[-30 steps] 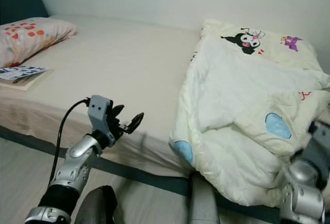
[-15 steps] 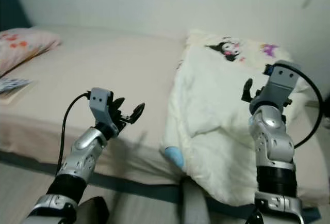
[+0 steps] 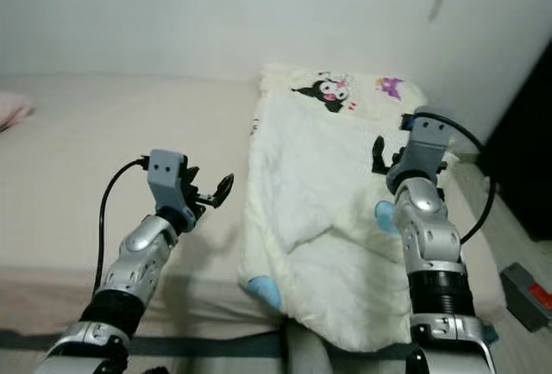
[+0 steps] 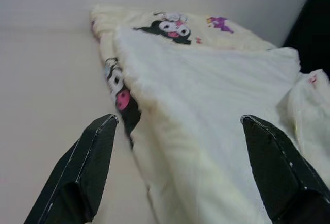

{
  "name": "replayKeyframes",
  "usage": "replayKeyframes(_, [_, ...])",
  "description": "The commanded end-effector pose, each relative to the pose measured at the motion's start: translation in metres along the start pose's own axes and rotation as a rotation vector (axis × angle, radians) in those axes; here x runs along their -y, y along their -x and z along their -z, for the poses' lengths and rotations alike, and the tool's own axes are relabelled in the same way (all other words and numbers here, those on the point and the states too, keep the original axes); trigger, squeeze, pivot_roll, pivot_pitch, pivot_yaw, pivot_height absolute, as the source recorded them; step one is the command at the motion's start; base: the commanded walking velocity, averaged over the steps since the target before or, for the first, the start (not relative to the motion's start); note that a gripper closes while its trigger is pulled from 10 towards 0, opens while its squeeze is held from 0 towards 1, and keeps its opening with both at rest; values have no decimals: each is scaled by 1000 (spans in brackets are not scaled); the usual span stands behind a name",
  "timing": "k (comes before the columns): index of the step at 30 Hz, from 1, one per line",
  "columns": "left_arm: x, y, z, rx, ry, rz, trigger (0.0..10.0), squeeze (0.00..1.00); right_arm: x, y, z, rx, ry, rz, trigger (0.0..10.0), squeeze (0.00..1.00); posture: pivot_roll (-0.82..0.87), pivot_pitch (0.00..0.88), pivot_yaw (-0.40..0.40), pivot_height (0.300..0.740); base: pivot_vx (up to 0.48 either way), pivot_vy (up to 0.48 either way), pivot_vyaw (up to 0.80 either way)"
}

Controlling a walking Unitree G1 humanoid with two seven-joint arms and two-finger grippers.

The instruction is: Clean up the room

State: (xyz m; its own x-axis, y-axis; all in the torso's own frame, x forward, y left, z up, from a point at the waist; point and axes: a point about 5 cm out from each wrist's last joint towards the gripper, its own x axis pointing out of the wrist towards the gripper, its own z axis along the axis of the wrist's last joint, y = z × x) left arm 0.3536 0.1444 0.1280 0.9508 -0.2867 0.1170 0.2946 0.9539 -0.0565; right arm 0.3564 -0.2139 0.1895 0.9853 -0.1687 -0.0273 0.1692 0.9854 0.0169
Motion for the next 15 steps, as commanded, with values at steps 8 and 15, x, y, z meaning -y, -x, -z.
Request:
replayKeyframes(8, [-1, 1, 6, -21, 19, -9, 10000, 0, -15, 0, 3, 19, 20, -96, 10000, 0, -71, 26, -40, 501, 0, 0, -283])
replayKeyframes(15, [-1, 1, 9, -27, 20, -14, 10000, 0, -17, -1, 6, 13, 16, -127, 10000, 0, -69, 18, -44, 526, 0, 0, 0])
